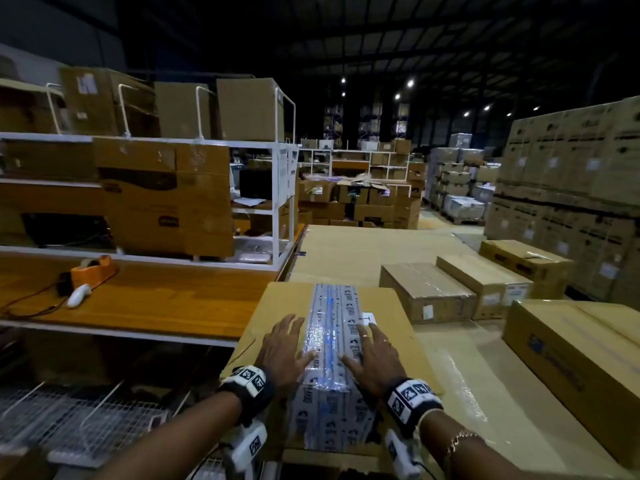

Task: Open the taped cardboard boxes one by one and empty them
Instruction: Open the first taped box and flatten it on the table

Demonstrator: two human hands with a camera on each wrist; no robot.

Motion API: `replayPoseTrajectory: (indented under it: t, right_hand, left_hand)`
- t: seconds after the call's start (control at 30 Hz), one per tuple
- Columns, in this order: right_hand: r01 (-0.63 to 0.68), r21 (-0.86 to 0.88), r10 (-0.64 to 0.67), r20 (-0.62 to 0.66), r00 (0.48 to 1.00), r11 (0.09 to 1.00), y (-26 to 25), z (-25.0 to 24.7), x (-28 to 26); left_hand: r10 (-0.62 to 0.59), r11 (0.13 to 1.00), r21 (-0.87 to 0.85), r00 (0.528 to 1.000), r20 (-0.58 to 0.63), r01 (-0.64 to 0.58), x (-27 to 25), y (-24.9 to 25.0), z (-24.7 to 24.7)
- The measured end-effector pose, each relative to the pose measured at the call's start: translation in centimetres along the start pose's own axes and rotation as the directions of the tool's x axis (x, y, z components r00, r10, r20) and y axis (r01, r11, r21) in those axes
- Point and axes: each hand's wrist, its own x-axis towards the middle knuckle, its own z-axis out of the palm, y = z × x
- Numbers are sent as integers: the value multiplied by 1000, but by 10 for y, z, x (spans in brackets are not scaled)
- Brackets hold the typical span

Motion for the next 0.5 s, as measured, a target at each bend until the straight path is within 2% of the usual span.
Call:
replayPoseTrajectory:
  t: [0.1,0.27,0.4,0.5]
  right_hand:
    - [-58,14,58,18,998,998,11,14,-3]
    - [-159,-94,164,51,985,983,24,16,-2]
    - [-343,-176,365,120,923,923,40,1,1]
    - [-462,-98,473,158,867,881,53,-6,4]
  left_hand:
    - [-36,999,39,998,45,35,-5,-19,9]
    - [-5,990,139,995,101,-9,-6,-45,13]
    - [-75,960,279,990,120,39,-4,-54,4]
    - [-153,929,358,978,139,94,-3,-60,0]
